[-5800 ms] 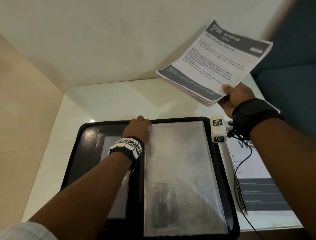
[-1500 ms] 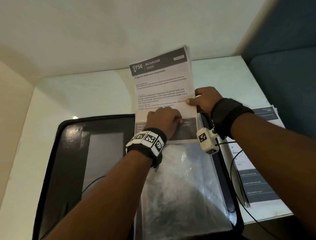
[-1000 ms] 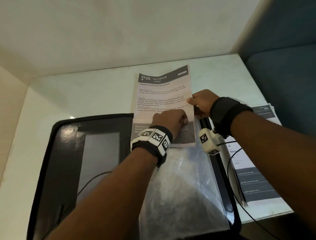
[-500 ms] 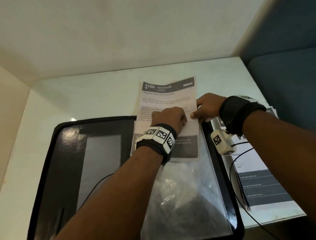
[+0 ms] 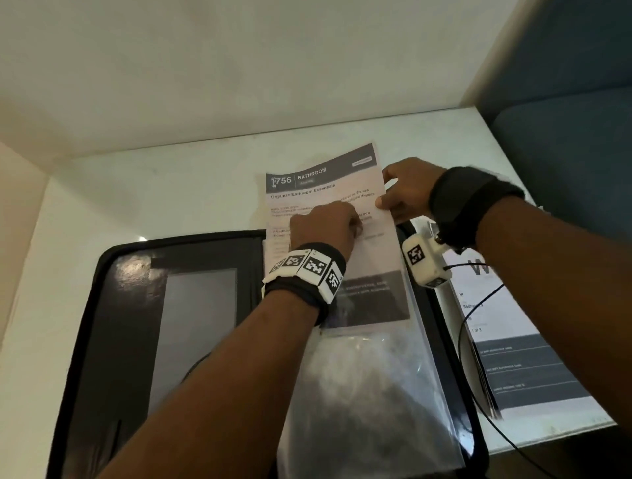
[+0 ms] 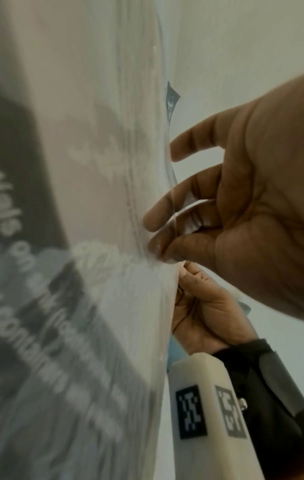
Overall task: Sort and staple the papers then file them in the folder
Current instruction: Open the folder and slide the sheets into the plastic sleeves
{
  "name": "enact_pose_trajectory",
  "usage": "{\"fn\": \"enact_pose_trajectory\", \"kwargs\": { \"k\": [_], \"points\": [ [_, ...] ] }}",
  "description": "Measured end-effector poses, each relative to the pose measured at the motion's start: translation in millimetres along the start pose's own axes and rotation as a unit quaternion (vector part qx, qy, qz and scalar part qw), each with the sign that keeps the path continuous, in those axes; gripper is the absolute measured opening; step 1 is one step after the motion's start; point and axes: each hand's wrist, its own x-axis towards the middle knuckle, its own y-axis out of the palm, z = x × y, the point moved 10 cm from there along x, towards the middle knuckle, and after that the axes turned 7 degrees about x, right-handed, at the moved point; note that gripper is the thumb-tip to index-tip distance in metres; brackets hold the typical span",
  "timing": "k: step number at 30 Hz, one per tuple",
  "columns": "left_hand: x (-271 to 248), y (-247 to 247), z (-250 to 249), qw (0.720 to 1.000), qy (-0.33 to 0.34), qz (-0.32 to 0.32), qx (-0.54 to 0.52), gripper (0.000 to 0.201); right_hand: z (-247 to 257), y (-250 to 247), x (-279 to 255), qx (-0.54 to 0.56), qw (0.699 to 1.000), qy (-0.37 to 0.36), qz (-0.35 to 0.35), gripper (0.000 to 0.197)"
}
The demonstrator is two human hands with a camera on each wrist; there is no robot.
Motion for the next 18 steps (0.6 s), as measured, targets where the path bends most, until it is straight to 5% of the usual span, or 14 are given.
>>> {"fn": "enact_pose_trajectory", "kwargs": {
  "k": [5, 8, 13, 18],
  "points": [
    [1, -3, 0, 1.0, -0.01, 0.003, -0.022, 0.009, -1, 3, 0, -0.101, 0.994, 0.014, 0.03, 0.024],
    [-2, 16, -3, 0.998, -0.008, 0.059, -0.018, 0.012, 0, 6, 12, -0.052, 0.998, -0.01, -0.015, 0.031],
    [-6, 27, -5, 0.995, 0.01, 0.102, 0.004, 0.022, 17, -3, 29, -0.023, 0.993, -0.078, -0.091, 0.075],
    [-5, 21, 17, 0.993, 0.005, 0.106, 0.049, 0.012, 36, -2, 34, -0.133, 0.975, -0.125, -0.124, 0.031]
  ]
}}
